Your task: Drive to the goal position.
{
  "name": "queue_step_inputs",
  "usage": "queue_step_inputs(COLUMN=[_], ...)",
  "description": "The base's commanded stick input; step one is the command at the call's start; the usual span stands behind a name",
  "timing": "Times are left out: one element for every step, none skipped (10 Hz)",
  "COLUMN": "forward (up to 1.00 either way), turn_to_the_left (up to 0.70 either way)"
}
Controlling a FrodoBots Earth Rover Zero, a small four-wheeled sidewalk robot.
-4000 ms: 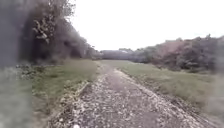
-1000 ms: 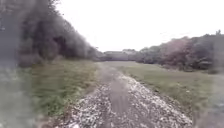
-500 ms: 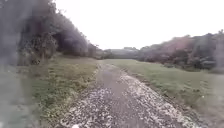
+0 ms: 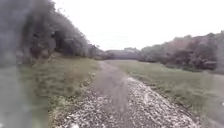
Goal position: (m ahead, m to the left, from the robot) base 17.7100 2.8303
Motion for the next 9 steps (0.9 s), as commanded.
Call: queue_step_inputs(forward=[0.85,0.85,0.85,0.85,0.85,0.85,0.85,0.85,0.85], turn_to_the_left=[0.0,0.0,0.0,0.0,0.0,0.0,0.0,0.0,0.0])
